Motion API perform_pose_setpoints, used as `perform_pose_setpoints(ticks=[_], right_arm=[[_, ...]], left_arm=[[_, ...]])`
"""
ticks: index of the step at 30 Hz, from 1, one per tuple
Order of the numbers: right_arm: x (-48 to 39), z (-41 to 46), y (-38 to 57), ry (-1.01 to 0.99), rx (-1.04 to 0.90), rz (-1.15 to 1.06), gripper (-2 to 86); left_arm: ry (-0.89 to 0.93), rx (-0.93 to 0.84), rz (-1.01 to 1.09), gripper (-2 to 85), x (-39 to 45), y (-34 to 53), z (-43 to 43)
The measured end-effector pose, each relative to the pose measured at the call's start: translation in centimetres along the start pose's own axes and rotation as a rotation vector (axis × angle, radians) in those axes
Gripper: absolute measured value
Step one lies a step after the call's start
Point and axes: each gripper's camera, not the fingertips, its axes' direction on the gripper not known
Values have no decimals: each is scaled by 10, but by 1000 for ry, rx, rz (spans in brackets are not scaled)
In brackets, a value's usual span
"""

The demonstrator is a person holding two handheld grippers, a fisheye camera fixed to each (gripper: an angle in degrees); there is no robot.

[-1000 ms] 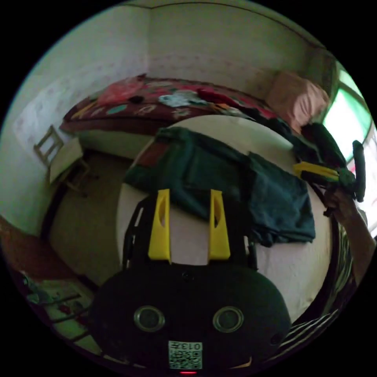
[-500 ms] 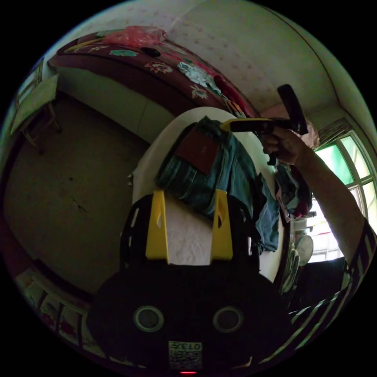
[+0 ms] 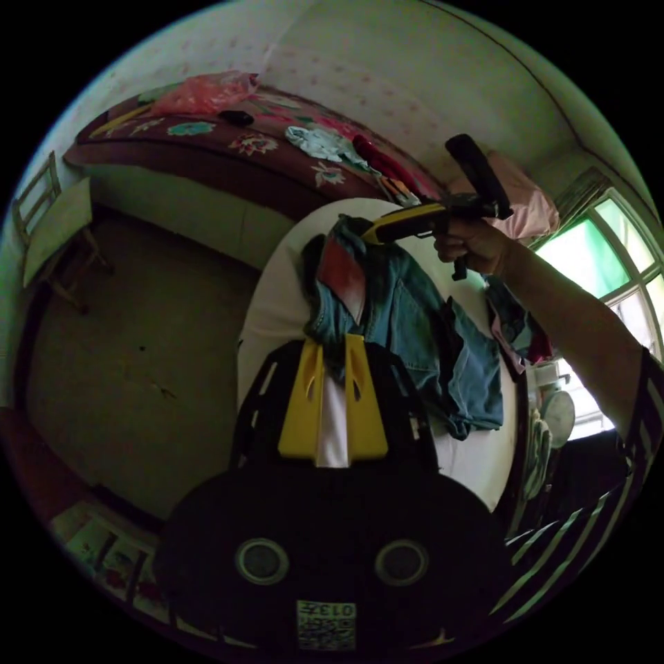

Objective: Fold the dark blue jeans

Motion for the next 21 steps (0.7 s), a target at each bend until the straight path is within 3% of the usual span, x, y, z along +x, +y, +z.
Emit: perform_pose_setpoints(ticks=[6,11,16,21], right_arm=[[-14,-42,48,50,149,-15,31],[-27,-88,111,99,287,-41,32],[-40,-170,272,190,507,-10,29],[-39,-186,457,231,546,183,23]], left_arm=[[-66,66,78,52,65,-4,-25],[-91,180,326,49,189,-2,-66],[-100,215,614,49,345,7,-77],[-107,143,1003,49,518,56,-30]])
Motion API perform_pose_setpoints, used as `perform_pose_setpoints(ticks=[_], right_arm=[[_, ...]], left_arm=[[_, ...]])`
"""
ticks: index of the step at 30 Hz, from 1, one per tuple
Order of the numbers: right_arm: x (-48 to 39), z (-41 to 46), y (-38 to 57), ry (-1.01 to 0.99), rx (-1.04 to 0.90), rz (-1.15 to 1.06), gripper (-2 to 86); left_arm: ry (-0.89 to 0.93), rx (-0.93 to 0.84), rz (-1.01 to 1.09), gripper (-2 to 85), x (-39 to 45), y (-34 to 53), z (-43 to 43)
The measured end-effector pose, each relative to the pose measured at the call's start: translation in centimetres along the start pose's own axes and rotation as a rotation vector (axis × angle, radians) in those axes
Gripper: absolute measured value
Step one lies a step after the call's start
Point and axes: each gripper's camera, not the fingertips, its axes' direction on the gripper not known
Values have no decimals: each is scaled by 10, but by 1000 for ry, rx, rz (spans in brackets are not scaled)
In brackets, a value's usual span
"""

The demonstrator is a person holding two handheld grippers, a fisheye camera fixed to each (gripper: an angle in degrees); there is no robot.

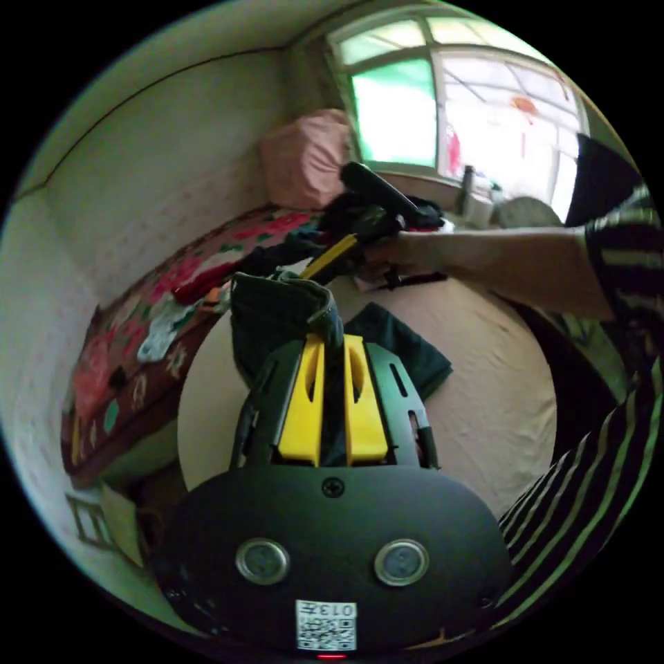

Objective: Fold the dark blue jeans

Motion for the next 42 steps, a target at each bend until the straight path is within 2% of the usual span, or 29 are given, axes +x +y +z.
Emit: perform_pose_setpoints(ticks=[3,5,8,12,16,19,21,23,26,28,29,30,31,32,34,36,37,39,42], right_arm=[[20,-25,95,69,-59,203,17],[24,-37,144,144,-78,308,18],[19,-56,200,221,-129,419,48],[7,-75,227,201,-115,514,92],[3,-69,221,144,-88,552,111],[7,-47,218,127,-185,574,97],[4,-44,212,130,-222,544,73],[-12,-55,195,237,-223,445,60],[-47,-93,166,445,-85,252,56],[-51,-84,165,491,-134,194,60],[-47,-74,168,494,-188,206,61],[-40,-47,179,486,-321,212,66],[-36,-22,197,449,-411,231,71],[-35,-17,205,430,-416,250,73],[-35,-36,214,400,-335,383,90],[-41,-63,217,389,-298,442,93],[-53,-83,220,433,-269,453,86],[-84,-106,222,486,-215,406,76],[-143,-97,218,384,-197,289,61]], left_arm=[[51,-77,217,48,97,-43,51],[74,-206,369,48,166,-57,107],[43,-365,463,52,222,-57,170],[-14,-303,472,57,244,-73,157],[60,-214,378,34,233,-86,104],[-50,-62,159,23,194,-85,60],[-157,-91,133,31,173,-87,57],[-336,-179,99,48,147,-89,74],[-285,-268,8,39,117,-90,104],[-181,-290,20,17,117,-87,126],[-204,-317,63,8,125,-85,139],[-230,-338,115,6,132,-84,146],[-305,-360,234,2,149,-81,158],[-373,-360,328,0,162,-80,162],[-401,-370,390,-1,165,-83,160],[-369,-332,300,-2,149,-87,145],[-368,-293,191,-3,133,-89,131],[-381,-199,64,-3,110,-89,111],[-349,-129,16,-3,93,-98,111]])
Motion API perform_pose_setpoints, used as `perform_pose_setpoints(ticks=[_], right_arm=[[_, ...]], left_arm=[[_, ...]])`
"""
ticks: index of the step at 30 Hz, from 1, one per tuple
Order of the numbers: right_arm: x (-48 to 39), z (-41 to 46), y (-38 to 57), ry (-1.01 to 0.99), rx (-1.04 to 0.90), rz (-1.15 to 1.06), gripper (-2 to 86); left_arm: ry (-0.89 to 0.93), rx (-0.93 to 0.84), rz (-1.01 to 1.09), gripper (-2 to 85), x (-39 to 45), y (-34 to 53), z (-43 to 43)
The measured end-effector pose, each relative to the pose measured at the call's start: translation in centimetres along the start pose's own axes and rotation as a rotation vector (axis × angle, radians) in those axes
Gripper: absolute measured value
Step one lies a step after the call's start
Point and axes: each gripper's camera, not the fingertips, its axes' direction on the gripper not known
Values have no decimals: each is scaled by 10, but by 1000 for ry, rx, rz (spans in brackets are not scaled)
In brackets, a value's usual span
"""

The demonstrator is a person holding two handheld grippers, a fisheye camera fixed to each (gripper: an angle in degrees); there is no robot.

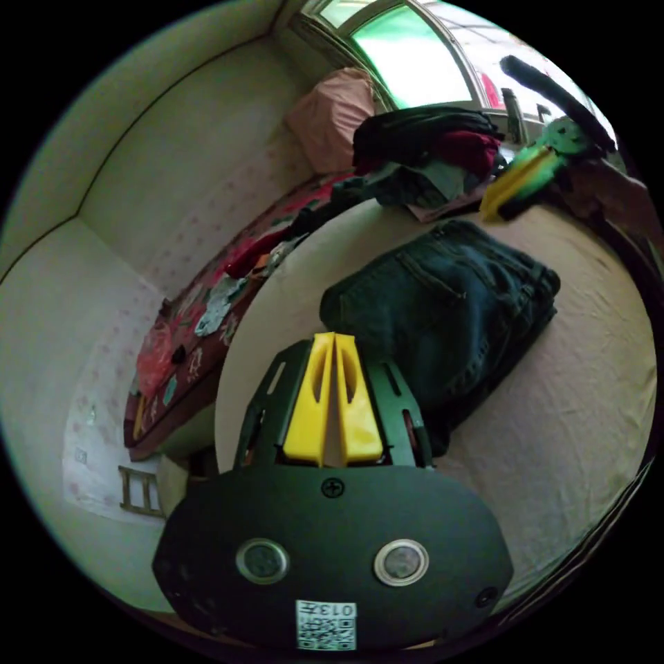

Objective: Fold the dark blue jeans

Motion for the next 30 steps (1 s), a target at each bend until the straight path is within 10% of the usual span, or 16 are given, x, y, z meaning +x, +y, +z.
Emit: perform_pose_setpoints(ticks=[21,30], right_arm=[[-22,87,53,137,-152,45,0],[16,54,89,117,76,254,42]], left_arm=[[291,-240,-67,-1,-66,-21,193],[467,-188,-319,118,-154,3,233]])
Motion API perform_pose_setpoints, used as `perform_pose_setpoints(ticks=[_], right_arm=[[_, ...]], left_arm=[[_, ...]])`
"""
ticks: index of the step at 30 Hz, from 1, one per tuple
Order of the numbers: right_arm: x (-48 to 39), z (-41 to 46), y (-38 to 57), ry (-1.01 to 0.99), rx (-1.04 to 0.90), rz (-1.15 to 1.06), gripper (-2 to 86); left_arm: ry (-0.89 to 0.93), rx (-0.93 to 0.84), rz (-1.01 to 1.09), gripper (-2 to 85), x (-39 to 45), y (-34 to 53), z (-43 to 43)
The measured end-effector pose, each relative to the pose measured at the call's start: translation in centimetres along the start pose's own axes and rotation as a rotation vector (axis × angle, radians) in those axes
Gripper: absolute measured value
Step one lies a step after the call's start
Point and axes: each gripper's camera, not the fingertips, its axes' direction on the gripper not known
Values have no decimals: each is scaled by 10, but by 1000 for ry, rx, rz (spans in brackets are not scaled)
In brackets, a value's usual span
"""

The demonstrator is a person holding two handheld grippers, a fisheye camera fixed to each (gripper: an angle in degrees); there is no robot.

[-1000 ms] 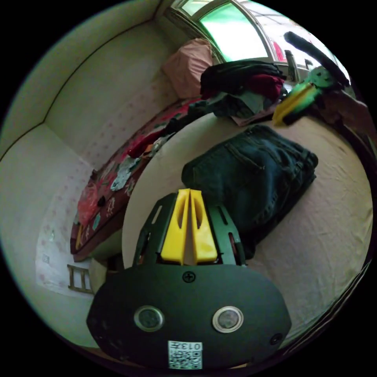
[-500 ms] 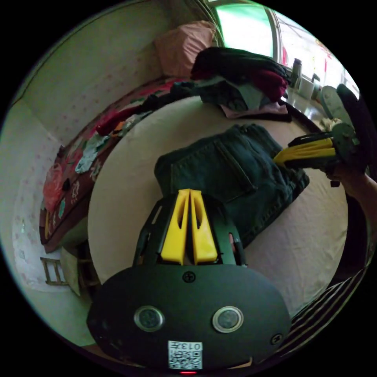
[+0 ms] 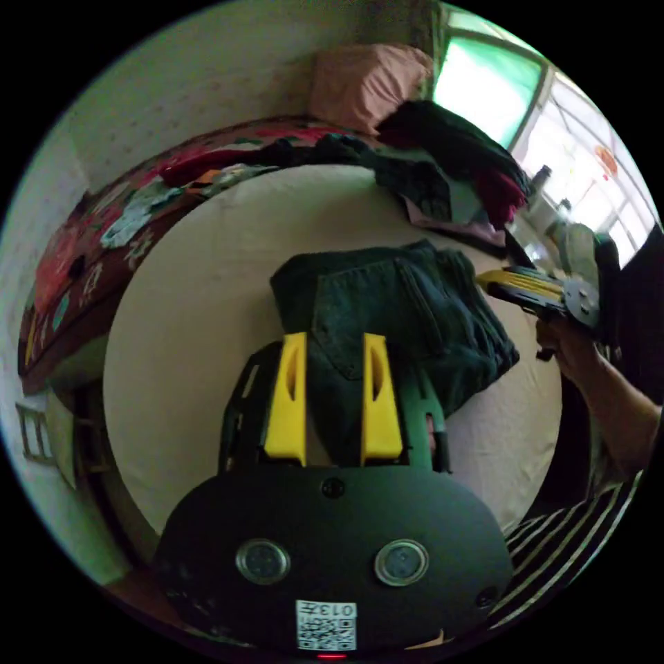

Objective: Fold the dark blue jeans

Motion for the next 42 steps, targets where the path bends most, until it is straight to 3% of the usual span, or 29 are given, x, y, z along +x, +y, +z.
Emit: perform_pose_setpoints(ticks=[3,8,14,18,23,25,28,36,42], right_arm=[[28,11,1,-109,-14,91,114],[57,64,10,-195,-125,166,130],[75,101,16,-265,-183,182,131],[80,109,17,-266,-183,188,136],[73,116,11,-97,-194,165,160],[77,125,8,-232,-203,203,138],[84,131,8,-271,-192,244,133],[78,133,-5,-227,-216,266,137],[64,122,-16,-288,-163,241,83]], left_arm=[[-69,8,6,146,-31,-2,11],[198,-134,-48,171,-83,-24,66],[297,-172,-67,152,-116,-38,103],[278,-185,-49,141,-124,-48,110],[200,-188,-8,135,-123,-62,115],[185,-184,-14,135,-123,-64,117],[205,-189,-34,136,-130,-70,121],[172,-205,-68,138,-126,-84,119],[91,-205,-65,123,-105,-96,109]])
